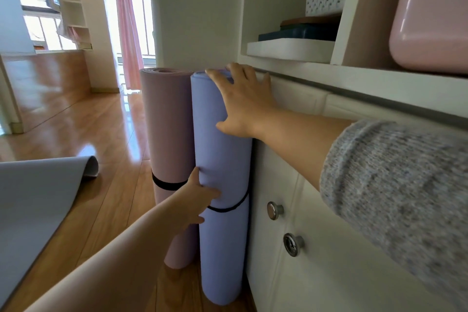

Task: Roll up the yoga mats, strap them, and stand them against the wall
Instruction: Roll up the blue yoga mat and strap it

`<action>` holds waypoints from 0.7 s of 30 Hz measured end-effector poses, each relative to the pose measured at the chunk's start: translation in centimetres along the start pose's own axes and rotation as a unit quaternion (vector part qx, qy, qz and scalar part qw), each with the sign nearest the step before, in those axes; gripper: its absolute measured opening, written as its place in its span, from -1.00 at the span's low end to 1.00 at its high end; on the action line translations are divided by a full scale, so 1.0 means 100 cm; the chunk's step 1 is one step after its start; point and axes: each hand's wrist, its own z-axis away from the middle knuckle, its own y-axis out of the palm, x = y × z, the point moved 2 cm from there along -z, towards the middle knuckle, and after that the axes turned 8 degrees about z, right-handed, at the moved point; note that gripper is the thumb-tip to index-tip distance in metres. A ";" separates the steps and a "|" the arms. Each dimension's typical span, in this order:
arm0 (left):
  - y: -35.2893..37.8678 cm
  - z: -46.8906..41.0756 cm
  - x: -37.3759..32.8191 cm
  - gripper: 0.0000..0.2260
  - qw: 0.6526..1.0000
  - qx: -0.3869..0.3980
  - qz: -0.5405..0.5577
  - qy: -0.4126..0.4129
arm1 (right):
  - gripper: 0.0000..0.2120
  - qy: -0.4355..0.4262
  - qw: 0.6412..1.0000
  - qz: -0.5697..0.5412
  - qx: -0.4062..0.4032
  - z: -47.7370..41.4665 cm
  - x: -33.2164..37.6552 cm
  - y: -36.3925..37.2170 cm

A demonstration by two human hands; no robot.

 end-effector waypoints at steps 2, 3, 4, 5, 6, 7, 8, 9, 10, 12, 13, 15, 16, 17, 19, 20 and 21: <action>-0.008 -0.005 0.004 -0.34 0.998 -0.018 -0.061 0.030 | -0.09 -0.005 1.000 0.005 -0.020 0.000 0.001 0.000; -0.010 -0.006 0.006 -0.37 0.998 -0.017 -0.049 0.022 | -0.09 -0.006 1.000 0.005 -0.028 0.000 0.002 -0.001; -0.011 -0.007 0.007 -0.40 0.999 -0.012 -0.036 0.006 | -0.09 -0.009 0.999 0.004 -0.032 0.000 0.002 -0.001; -0.013 -0.008 0.006 -0.40 0.999 -0.010 -0.031 0.008 | -0.10 -0.011 0.999 0.005 -0.033 0.001 0.003 -0.001; -0.014 -0.007 0.004 -0.39 1.000 -0.018 -0.020 0.009 | -0.10 -0.013 0.999 0.006 -0.033 0.001 0.003 -0.001; -0.015 -0.004 0.002 -0.34 0.999 -0.027 -0.011 0.014 | -0.11 -0.016 0.999 0.008 -0.034 0.002 0.004 -0.001; -0.018 -0.004 0.001 -0.29 0.999 -0.033 -0.014 0.015 | -0.11 -0.020 0.999 0.011 -0.036 0.002 0.004 -0.001; -0.019 -0.003 0.000 -0.25 0.999 -0.033 -0.014 0.017 | -0.12 -0.024 0.999 0.015 -0.040 0.003 0.005 -0.001; -0.020 -0.002 -0.001 -0.24 0.999 -0.035 -0.013 0.018 | -0.13 -0.029 0.998 0.021 -0.047 0.004 0.007 -0.002; -0.022 0.002 -0.002 -0.21 0.999 -0.038 -0.025 0.024 | -0.19 -0.045 0.996 0.030 -0.074 0.007 0.011 -0.005; -0.022 0.004 -0.003 -0.20 0.998 -0.041 -0.032 0.027 | -0.24 -0.057 0.994 0.026 -0.092 0.009 0.014 -0.007; -0.023 0.015 -0.008 -0.20 0.998 -0.043 -0.032 0.033 | -0.37 -0.093 0.986 0.004 -0.135 0.014 0.021 -0.010; -0.025 0.016 -0.009 -0.20 0.998 -0.043 -0.035 0.040 | -0.45 -0.112 0.981 -0.007 -0.156 0.016 0.026 -0.012; -0.028 0.022 -0.012 -0.21 0.998 -0.043 -0.029 0.047 | -0.53 -0.128 0.978 -0.016 -0.166 0.019 0.031 -0.014; -0.036 0.034 -0.015 -0.25 0.996 -0.049 -0.022 0.065 | -0.68 -0.153 0.979 -0.026 -0.136 0.025 0.042 -0.018; -0.041 0.039 -0.015 -0.29 0.995 -0.060 -0.021 0.073 | -0.73 -0.158 0.981 -0.035 -0.107 0.030 0.047 -0.019; -0.047 0.046 -0.013 -0.34 0.994 -0.071 -0.020 0.081 | -0.77 -0.160 0.982 -0.048 -0.084 0.035 0.052 -0.019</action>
